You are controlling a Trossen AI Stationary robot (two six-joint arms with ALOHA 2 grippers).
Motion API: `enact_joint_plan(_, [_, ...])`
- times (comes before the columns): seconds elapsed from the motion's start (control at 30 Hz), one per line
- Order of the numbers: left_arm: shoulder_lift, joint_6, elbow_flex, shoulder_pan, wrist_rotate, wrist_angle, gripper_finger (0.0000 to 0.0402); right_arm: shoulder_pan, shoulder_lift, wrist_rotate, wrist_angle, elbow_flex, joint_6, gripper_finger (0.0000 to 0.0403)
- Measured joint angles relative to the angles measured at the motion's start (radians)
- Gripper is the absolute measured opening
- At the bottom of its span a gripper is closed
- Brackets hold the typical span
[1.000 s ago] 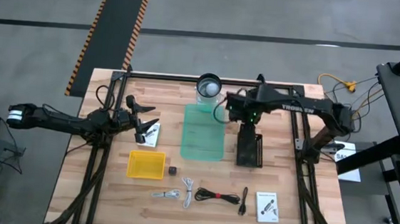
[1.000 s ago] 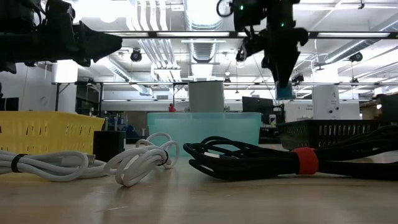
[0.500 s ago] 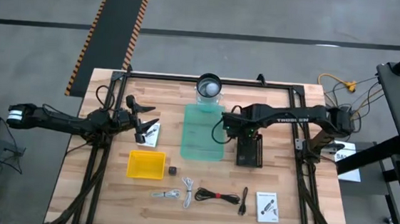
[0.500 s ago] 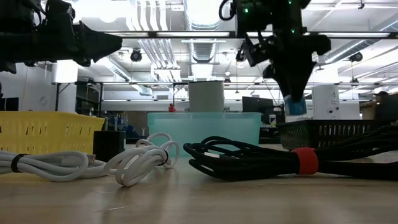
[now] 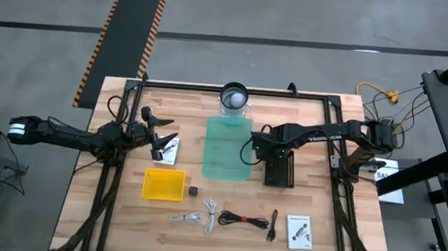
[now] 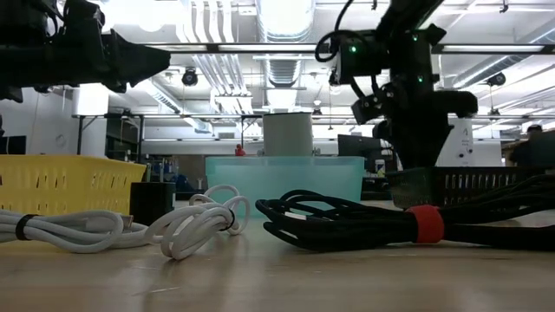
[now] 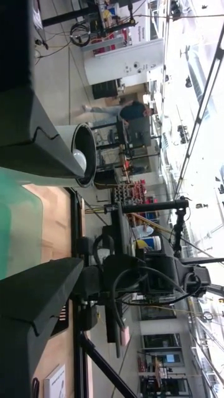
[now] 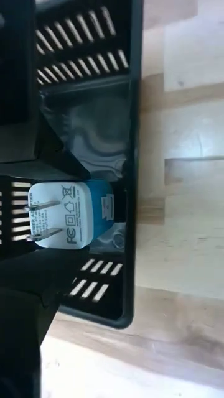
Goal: Pick and place items into bin
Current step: Put the blue charger adapter into the black bin, then put the right card reader box into the yellow bin
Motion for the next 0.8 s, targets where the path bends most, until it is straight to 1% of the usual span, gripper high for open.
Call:
enact_joint_plan(0.13, [0.0, 0.0, 0.0, 0.0, 0.0, 0.0, 0.0206, 0.002, 0.0, 0.0, 0.003, -0.014, 0.005, 0.0146])
enact_joint_plan(0.33, [0.0, 0.0, 0.0, 0.0, 0.0, 0.0, 0.0206, 0.001, -0.001, 0.002, 0.003, -0.018, 0.037, 0.0187])
enact_joint_plan(0.47, [0.0, 0.0, 0.0, 0.0, 0.0, 0.0, 0.0206, 0.002, -0.001, 0.002, -0.002, -0.001, 0.054, 0.0203])
enact_joint_plan(0.6, [0.0, 0.0, 0.0, 0.0, 0.0, 0.0, 0.0206, 0.002, -0.001, 0.002, -0.034, 0.047, 0.058, 0.0206])
enact_joint_plan(0.73, [0.0, 0.0, 0.0, 0.0, 0.0, 0.0, 0.0206, 0.002, -0.004, 0.0, -0.065, 0.128, 0.131, 0.02])
enact_joint_plan(0.8, [0.0, 0.0, 0.0, 0.0, 0.0, 0.0, 0.0206, 0.002, -0.015, -0.02, -0.064, 0.166, 0.156, 0.0196])
